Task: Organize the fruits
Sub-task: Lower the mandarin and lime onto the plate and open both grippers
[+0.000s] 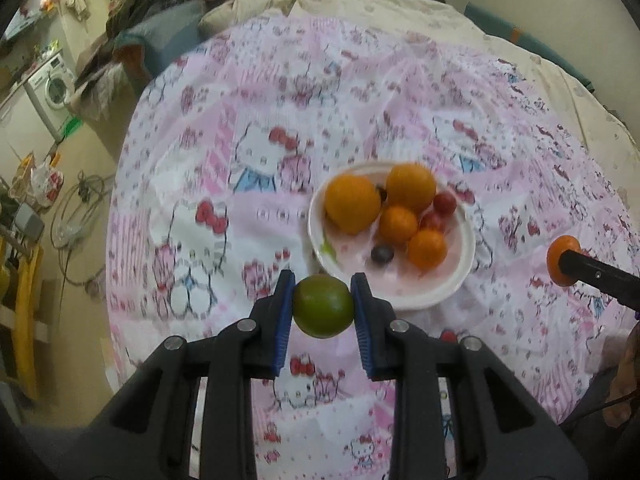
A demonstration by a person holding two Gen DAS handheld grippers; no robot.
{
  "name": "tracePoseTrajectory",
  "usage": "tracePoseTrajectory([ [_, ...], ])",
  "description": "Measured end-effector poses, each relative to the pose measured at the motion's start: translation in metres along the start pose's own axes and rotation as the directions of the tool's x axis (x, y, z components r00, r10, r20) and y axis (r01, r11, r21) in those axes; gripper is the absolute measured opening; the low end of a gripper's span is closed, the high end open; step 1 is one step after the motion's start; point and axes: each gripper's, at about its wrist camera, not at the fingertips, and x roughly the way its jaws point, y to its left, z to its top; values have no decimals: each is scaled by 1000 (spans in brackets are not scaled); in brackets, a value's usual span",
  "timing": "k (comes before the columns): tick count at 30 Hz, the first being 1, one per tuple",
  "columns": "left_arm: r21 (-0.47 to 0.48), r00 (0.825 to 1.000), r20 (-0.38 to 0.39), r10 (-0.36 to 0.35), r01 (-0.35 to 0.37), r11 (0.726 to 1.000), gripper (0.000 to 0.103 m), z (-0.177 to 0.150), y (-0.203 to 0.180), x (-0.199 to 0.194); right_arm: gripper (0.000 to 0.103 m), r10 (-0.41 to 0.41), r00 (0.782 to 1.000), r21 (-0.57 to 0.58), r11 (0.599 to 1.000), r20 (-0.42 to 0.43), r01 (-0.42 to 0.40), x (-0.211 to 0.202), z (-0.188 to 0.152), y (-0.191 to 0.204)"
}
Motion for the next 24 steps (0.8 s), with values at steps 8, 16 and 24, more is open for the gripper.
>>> tracePoseTrajectory([
  [8, 8, 1000, -8, -14, 14, 1000, 25, 36, -5, 21, 46, 63, 998, 20, 998, 5, -63, 10, 38, -10],
  [16, 38, 994, -91, -54, 57, 998, 25, 33, -23, 70, 46, 84, 989, 31, 996, -119, -81, 65, 60, -18],
  [24, 84, 978, -178, -107, 124, 989, 25, 17, -46, 106, 46, 50, 973, -23, 998, -225, -56, 117, 61, -10],
])
